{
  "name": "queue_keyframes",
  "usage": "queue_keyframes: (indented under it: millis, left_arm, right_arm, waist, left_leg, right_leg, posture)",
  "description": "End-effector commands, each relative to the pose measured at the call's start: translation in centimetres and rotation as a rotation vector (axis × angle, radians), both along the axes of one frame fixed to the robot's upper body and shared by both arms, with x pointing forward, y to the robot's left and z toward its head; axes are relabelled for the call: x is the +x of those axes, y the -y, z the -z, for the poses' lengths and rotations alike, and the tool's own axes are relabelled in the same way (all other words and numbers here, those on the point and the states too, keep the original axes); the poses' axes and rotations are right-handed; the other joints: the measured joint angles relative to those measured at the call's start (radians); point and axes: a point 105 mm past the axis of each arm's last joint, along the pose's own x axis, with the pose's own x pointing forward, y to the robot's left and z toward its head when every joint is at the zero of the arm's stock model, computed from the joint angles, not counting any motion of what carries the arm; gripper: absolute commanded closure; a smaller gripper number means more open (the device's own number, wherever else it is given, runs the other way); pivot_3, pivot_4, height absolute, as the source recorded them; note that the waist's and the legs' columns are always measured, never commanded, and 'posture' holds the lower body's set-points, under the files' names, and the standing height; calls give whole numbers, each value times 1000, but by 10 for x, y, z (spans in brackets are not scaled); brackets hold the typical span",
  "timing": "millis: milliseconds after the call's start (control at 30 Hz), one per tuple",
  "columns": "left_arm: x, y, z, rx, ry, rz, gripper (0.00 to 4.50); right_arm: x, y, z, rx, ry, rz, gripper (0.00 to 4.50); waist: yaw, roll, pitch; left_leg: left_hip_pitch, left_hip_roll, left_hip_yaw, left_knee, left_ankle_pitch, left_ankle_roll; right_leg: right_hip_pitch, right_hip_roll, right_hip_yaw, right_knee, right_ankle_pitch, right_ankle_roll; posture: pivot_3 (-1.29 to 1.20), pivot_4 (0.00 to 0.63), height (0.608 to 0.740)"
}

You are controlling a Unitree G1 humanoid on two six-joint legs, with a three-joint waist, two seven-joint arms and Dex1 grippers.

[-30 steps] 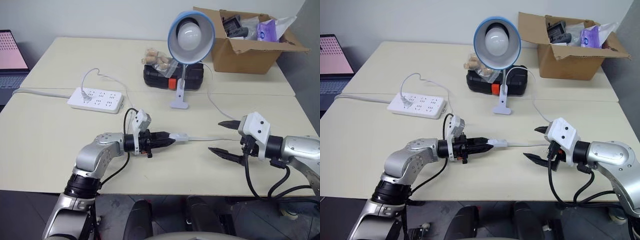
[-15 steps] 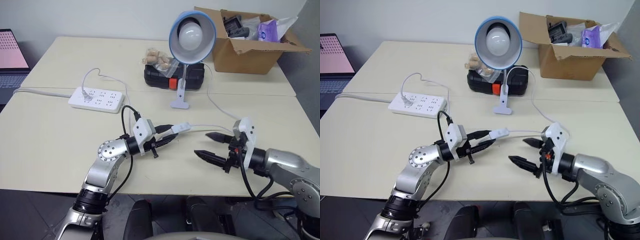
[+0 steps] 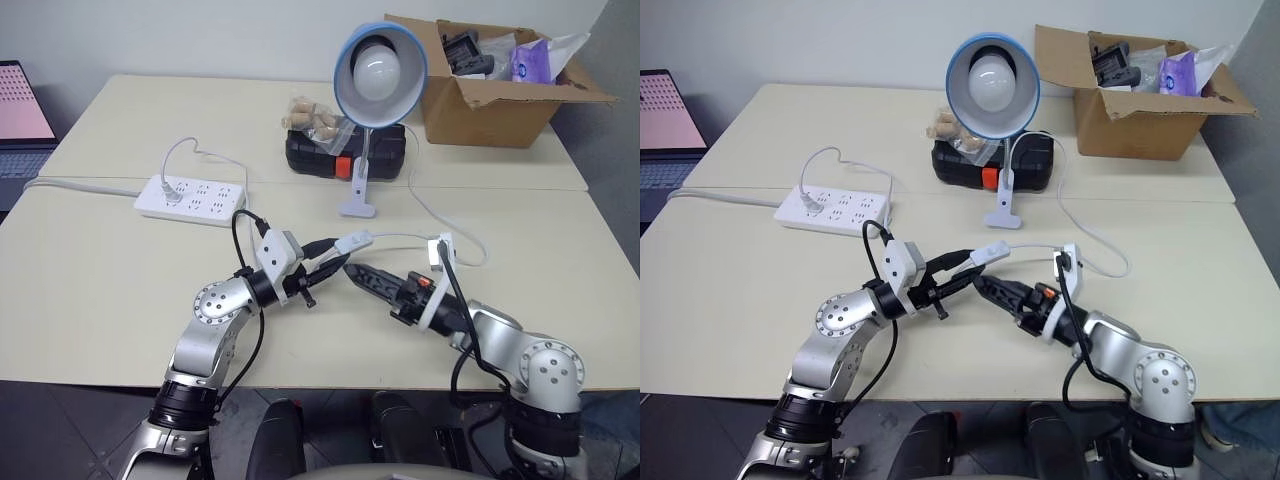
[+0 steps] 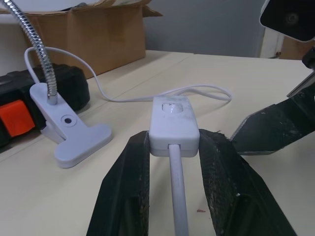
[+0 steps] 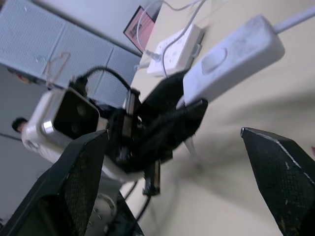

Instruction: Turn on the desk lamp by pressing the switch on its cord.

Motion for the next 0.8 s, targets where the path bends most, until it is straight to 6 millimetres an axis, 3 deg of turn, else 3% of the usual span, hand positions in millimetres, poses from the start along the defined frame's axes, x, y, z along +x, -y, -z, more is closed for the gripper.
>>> queue_keyframes:
  millis: [33,800]
  left_arm:
    - [-4,3,-17,-47,34,-2,3406]
    - [-6,6,-23,-58,27,-15,3406]
  right_arm:
    - [7,-6,-15,104,-27,21,0]
    - [27,-7,-12,190,-103,91,0]
  waist:
    - [-2,0,0]
    - [-4,0,0]
  left_leg:
    - [-1,0,0,0,0,0]
    - [-1,0,-1,0,0,0]
  right_leg:
    - [-1,0,0,0,0,0]
    - [-1,0,0,0,0,0]
  posture:
    - [0,150,740]
    - [0,150,740]
